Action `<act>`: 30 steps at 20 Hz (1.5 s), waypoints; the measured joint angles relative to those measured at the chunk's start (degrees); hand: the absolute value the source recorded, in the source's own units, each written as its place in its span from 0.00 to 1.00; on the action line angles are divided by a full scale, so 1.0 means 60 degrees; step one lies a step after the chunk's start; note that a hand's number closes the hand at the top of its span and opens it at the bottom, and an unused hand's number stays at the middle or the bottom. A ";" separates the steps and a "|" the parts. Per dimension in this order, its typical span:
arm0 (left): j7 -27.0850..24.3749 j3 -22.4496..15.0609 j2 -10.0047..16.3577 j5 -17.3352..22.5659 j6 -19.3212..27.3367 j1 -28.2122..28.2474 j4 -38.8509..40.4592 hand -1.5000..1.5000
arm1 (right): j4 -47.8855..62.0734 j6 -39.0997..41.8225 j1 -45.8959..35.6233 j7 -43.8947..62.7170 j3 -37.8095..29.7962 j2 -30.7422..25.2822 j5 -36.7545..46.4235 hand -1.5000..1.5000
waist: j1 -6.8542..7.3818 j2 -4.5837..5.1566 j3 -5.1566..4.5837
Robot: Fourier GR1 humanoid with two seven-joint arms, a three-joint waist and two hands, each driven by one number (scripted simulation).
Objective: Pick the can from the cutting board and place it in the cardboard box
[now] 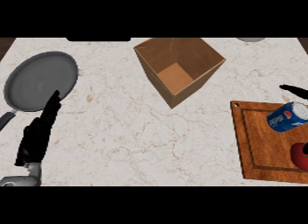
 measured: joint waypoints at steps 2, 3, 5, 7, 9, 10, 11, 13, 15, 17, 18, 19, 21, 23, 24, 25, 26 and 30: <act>0.0039 -0.0058 -0.0106 -0.0133 -0.0012 0.0198 -0.0234 0.50 | 0.0227 -0.0152 -0.0019 -0.0149 -0.0016 0.0210 0.0270 0.00 | 0.0015 0.0000 -0.0002; 0.0069 -0.0022 -0.0133 -0.0155 -0.0033 0.0304 -0.0345 0.50 | 0.0217 0.0009 -0.0052 -0.0158 -0.0102 0.0203 0.0289 0.00 | 0.0016 0.0000 0.0002; -0.0115 0.0069 -0.0179 -0.0182 -0.0153 0.0393 -0.0296 0.50 | 0.0293 0.0068 -0.0140 -0.0156 -0.0198 0.0346 0.0454 0.00 | 0.0018 -0.0001 0.0001; -0.0159 0.0211 -0.0219 -0.0180 -0.0262 0.0329 -0.0210 0.50 | 0.0614 -0.0044 -0.0252 -0.0397 -0.0255 0.0472 0.0725 0.00 | 0.0022 0.0001 0.0000; 0.0010 0.0206 -0.0310 -0.0292 -0.0254 0.0341 -0.0383 0.50 | 0.0870 -0.0125 -0.0399 -0.0449 -0.0192 0.0698 0.0996 0.00 | 0.0029 0.0002 -0.0001; -0.0024 0.0229 -0.0347 -0.0323 -0.0284 0.0397 -0.0428 0.50 | 0.0780 -0.0047 -0.0394 -0.0417 -0.0210 0.0740 0.1075 0.00 | 0.0025 0.0002 0.0002; 0.0034 0.0250 -0.0376 -0.0397 -0.0277 0.0294 -0.0370 0.50 | 0.0711 -0.0118 -0.0261 -0.0466 -0.0219 0.0788 0.1181 0.00 | 0.0016 -0.0001 -0.0001; 0.0036 0.0298 -0.0440 -0.0452 -0.0300 0.0402 -0.0468 0.50 | 0.0867 -0.0002 -0.0375 -0.0589 -0.0240 0.0760 0.1388 0.00 | 0.0022 0.0000 0.0000; 0.0110 0.0354 -0.0452 -0.0492 -0.0395 0.0401 -0.0581 0.50 | 0.0915 0.0160 -0.0446 -0.0541 -0.0290 0.0851 0.1508 1.00 | 0.0021 -0.0002 -0.0002; 0.0124 0.0396 -0.0475 -0.0542 -0.0456 0.0350 -0.0549 0.50 | 0.0936 0.0195 -0.0306 -0.0690 -0.0379 0.0923 0.1524 1.00 | 0.0014 -0.0011 -0.0016; 0.0019 0.0415 -0.0527 -0.0588 -0.0442 0.0314 -0.0418 0.50 | 0.1162 0.0071 -0.0422 -0.0834 -0.0377 0.0993 0.1634 1.00 | 0.0020 -0.0016 -0.0026; 0.0017 0.0404 -0.0582 -0.0640 -0.0433 0.0303 -0.0396 0.50 | 0.1176 -0.0060 -0.0375 -0.1039 -0.0391 0.0970 0.1738 1.00 | 0.0021 -0.0019 -0.0031; -0.0064 0.0482 -0.0550 -0.0589 -0.0530 0.0401 -0.0440 0.50 | 0.1225 -0.0534 -0.0408 -0.1250 -0.0405 0.0992 0.1993 1.00 | 0.0030 -0.0012 -0.0022; 0.0118 0.0461 -0.0588 -0.0610 -0.0543 0.0317 -0.0529 0.50 | 0.1075 -0.0987 -0.0400 -0.1308 -0.0484 0.0954 0.2200 1.00 | 0.0016 -0.0008 -0.0011; 0.0118 0.0436 -0.0630 -0.0650 -0.0527 0.0387 -0.0576 0.50 | 0.1049 -0.1209 -0.0407 -0.1319 -0.0499 0.0995 0.2318 1.00 | 0.0018 -0.0008 -0.0009; 0.0027 0.0490 -0.0626 -0.0652 -0.0542 0.0348 -0.0445 0.50 | 0.1200 -0.1517 -0.0440 -0.1468 -0.0502 0.1015 0.2476 1.00 | 0.0023 -0.0003 -0.0008; -0.0023 0.0531 -0.0629 -0.0652 -0.0557 0.0297 -0.0348 0.50 | 0.1202 -0.1780 -0.0414 -0.1551 -0.0529 0.1075 0.2568 1.00 | 0.0018 0.0000 -0.0006; -0.0025 0.0591 -0.0631 -0.0682 -0.0617 0.0414 -0.0512 0.50 | 0.1215 -0.2749 -0.0380 -0.1100 -0.0502 0.1444 0.3195 1.00 | 0.0026 -0.0007 -0.0010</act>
